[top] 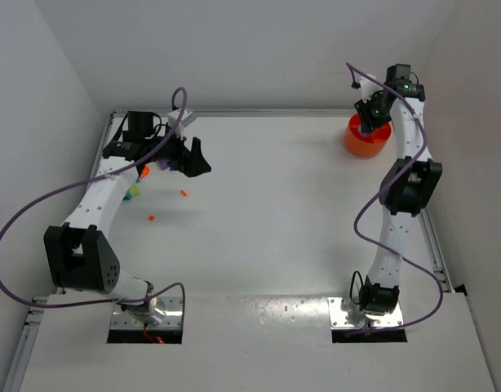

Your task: Sort the legos into containers by color

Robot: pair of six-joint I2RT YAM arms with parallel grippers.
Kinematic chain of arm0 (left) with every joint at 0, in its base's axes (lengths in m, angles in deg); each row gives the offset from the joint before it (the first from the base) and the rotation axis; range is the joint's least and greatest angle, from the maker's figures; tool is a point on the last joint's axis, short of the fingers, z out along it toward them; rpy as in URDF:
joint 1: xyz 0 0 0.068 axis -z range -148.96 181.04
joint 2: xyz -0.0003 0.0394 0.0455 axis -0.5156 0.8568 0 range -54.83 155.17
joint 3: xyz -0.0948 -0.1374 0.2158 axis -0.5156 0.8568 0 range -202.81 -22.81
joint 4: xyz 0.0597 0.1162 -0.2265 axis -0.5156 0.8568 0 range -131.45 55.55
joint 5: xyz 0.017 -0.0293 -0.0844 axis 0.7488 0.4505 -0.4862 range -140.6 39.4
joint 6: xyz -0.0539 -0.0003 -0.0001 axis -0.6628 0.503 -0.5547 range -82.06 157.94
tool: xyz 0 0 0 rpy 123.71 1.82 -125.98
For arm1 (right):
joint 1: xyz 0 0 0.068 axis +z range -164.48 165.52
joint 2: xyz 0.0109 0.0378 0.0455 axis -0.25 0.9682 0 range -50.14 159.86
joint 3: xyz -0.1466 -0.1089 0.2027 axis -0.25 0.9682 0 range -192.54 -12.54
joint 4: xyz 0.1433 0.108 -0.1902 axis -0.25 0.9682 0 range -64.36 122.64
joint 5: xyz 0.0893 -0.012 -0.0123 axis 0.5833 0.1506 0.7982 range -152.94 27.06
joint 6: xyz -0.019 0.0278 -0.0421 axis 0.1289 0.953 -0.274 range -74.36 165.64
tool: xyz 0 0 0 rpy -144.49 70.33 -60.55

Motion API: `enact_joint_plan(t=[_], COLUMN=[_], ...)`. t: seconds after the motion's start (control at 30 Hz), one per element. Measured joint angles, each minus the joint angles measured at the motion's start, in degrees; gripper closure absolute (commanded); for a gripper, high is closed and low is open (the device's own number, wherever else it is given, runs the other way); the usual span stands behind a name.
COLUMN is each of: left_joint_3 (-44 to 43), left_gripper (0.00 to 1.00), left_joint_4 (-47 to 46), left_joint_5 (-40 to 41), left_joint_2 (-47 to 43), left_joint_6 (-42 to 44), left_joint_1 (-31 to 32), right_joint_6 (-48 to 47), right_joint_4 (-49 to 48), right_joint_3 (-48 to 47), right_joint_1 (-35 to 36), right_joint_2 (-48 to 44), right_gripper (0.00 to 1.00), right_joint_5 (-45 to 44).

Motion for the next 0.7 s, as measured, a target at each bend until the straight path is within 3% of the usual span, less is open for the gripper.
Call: enact_joint_plan(t=[0.3, 0.7], left_joint_3=[0.44, 0.74], left_gripper=[0.0, 0.0], left_joint_4=[-0.35, -0.42], left_joint_5=[0.0, 0.02], left_joint_2=[0.0, 0.0], left_joint_6=[0.0, 0.0], left_joint_1=[0.0, 0.0], right_joint_6=[1.92, 2.56], right_joint_4=[-2.27, -3.39], right_joint_3=[0.0, 0.0], right_joint_1=[0.0, 0.02], right_joint_2=[0.85, 0.94], right_gripper=[0.93, 0.82], right_joint_5=[-0.59, -2.23])
